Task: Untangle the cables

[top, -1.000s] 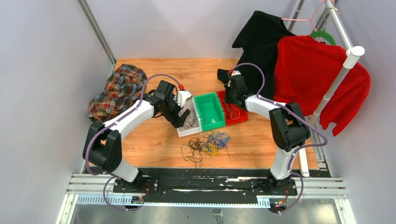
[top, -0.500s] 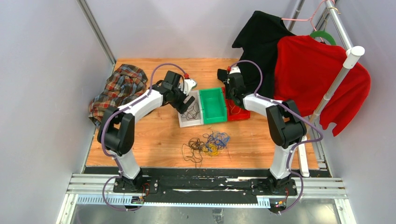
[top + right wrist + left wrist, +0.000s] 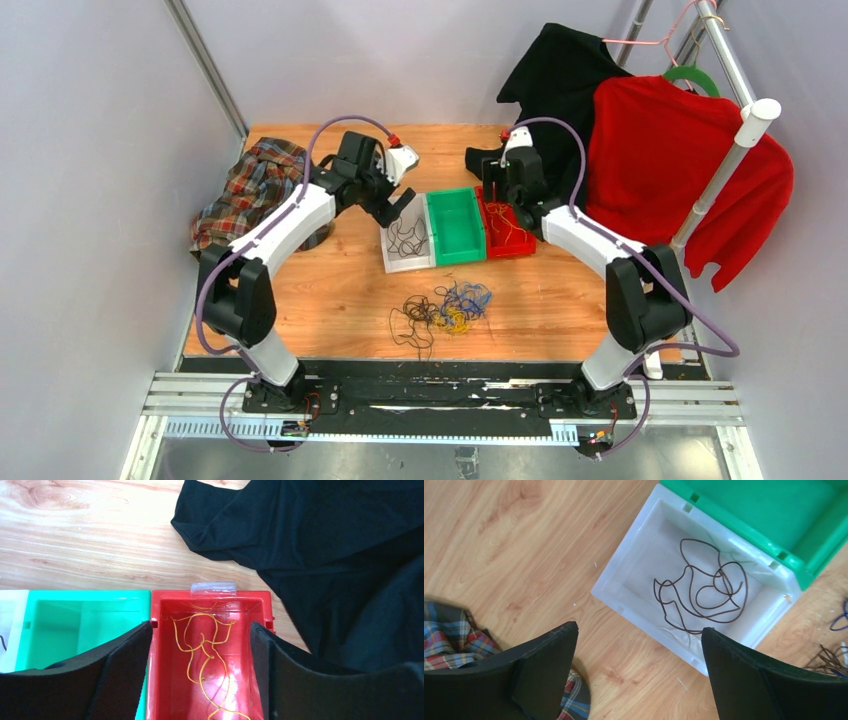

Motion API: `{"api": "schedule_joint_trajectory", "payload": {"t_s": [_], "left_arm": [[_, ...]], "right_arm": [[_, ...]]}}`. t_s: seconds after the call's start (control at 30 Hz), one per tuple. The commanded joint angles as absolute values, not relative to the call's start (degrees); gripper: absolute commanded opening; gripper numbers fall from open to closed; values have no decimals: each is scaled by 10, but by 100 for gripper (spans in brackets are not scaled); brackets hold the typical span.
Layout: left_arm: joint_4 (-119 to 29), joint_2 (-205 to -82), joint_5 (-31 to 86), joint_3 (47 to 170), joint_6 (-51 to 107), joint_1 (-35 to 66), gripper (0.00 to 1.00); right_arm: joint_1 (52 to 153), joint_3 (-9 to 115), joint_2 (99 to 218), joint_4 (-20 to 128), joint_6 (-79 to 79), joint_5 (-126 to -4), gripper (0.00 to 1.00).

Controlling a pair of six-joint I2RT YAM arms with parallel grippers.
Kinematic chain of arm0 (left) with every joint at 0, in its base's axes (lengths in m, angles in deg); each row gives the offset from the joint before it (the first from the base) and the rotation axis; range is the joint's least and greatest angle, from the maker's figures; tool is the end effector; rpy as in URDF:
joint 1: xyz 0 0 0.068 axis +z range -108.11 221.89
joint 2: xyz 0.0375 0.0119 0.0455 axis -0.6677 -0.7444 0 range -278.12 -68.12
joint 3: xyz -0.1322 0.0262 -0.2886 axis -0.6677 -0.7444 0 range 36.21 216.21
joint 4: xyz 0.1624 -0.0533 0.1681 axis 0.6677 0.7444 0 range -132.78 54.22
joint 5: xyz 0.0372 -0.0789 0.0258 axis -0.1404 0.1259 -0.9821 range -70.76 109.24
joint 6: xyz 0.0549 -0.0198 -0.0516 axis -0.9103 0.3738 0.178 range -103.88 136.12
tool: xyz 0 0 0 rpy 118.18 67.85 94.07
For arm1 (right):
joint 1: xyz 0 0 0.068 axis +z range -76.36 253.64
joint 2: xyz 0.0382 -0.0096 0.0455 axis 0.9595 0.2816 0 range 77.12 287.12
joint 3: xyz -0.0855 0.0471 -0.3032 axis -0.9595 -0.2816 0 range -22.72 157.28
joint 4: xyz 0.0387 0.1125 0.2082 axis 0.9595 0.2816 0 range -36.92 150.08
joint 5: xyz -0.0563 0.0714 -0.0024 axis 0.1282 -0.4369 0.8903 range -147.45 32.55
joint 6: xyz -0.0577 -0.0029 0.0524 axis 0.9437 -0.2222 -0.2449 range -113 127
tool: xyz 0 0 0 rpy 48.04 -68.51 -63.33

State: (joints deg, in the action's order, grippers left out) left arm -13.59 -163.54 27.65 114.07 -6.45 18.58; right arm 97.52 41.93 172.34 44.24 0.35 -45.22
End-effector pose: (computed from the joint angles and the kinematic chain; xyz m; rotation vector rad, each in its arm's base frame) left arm 0.3402 -0.1572 0.3115 0.9923 2.1665 -0.1811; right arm 0.3705 0.1486 0.3107 -0.1510 1.9380 0.1455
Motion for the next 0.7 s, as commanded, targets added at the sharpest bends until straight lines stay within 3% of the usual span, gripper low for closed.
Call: {"api": "schedule_joint_trajectory", "payload": {"t_s": [0.0,0.2,0.47,0.67], "left_arm": [[-78,-1587,331,1170,-75,189,98],[-13,-1547,434,1151,-96,183,98],[27,-1497,475,1064,-136,129,98],[28,-1493,468,1005,-144,57,97]], "right_arm": [[976,416,1686,484,27,-430,73],[1039,358,1600,526,21,-441,74],[1216,221,1533,507,-60,-454,70],[1252,132,1504,474,-140,-444,66]]}}
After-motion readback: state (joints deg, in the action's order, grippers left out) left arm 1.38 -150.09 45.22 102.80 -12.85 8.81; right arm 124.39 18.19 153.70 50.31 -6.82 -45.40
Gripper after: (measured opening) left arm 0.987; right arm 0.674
